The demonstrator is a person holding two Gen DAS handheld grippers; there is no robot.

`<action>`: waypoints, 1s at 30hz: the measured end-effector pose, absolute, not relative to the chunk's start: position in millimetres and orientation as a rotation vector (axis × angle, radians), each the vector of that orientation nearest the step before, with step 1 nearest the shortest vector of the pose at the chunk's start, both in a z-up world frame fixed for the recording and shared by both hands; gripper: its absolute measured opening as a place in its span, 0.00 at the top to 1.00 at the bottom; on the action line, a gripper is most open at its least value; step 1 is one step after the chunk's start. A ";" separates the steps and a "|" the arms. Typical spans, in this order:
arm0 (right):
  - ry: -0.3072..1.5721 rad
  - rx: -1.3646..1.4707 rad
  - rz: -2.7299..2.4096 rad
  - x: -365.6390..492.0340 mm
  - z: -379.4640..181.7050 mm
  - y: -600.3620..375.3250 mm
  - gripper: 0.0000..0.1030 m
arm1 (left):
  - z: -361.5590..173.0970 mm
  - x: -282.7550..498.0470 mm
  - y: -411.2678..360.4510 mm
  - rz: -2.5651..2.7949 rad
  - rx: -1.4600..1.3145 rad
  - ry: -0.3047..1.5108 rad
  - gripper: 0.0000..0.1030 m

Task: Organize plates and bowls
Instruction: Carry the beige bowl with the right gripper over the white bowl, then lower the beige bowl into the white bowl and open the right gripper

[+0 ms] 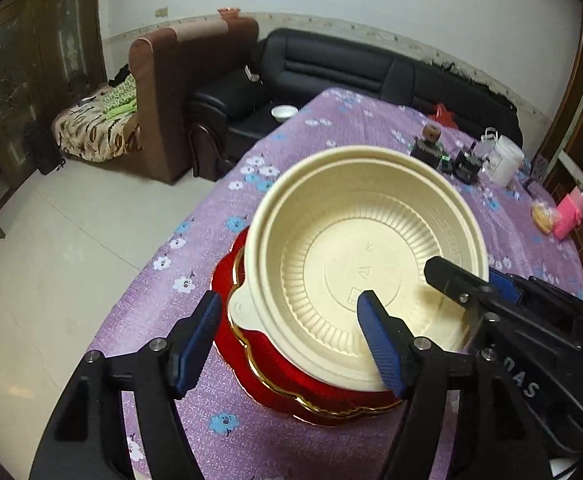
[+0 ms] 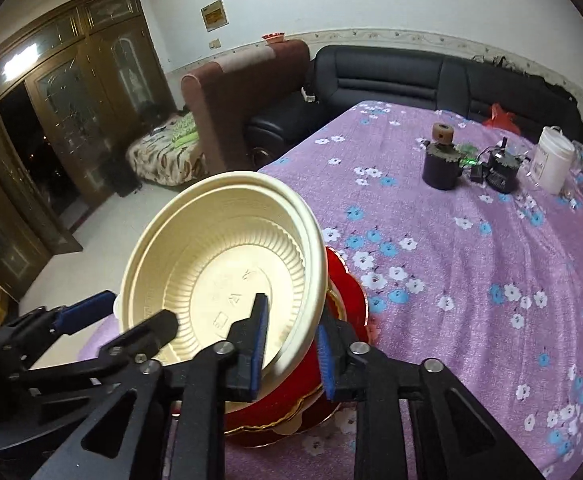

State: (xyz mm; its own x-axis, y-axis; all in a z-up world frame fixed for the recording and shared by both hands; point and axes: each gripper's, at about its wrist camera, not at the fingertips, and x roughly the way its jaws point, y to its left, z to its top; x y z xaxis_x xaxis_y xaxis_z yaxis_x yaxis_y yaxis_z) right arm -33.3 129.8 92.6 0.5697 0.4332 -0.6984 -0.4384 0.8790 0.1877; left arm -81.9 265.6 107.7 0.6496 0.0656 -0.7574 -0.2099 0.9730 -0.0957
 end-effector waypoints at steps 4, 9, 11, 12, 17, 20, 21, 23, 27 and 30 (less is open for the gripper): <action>0.786 0.027 0.500 -33.9 96.5 120.4 0.45 | 114.8 -97.8 273.3 0.164 -0.235 0.803 0.26; 0.701 0.109 0.485 -41.1 113.6 108.8 0.45 | 125.4 -125.4 283.3 0.201 -0.275 0.726 0.23; 0.656 0.069 0.456 -38.2 126.2 113.2 0.45 | 128.8 -133.7 286.9 0.201 -0.299 0.707 0.22; 0.641 0.043 0.443 -35.9 130.6 117.0 0.45 | 130.7 -136.0 287.8 0.201 -0.308 0.701 0.22; 0.646 -0.067 0.355 -3.5 135.7 137.6 0.47 | 135.0 -146.6 289.3 0.199 -0.306 0.684 0.21; 0.714 -0.086 0.325 16.3 122.7 143.1 0.49 | 133.9 -148.4 287.0 0.206 -0.286 0.683 0.21; 0.737 -0.075 0.334 19.8 118.5 142.8 0.49 | 133.0 -149.2 286.7 0.207 -0.282 0.683 0.21; 0.751 -0.031 0.351 20.5 114.9 137.7 0.49 | 132.2 -147.7 286.2 0.204 -0.281 0.687 0.21; 0.702 0.094 0.372 3.1 127.8 115.8 0.49 | 129.1 -148.0 283.8 0.212 -0.275 0.686 0.21; 0.656 0.134 0.383 -18.5 137.1 103.1 0.49 | 127.7 -151.2 279.9 0.249 -0.257 0.663 0.21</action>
State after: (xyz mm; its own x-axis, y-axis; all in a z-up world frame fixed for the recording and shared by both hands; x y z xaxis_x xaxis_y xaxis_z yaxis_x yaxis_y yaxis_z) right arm -18.5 103.1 137.1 0.7255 0.3877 -0.5686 -0.3041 0.9218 0.2405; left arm -151.2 279.9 127.7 0.7611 0.1448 -0.6323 -0.3071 0.9390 -0.1546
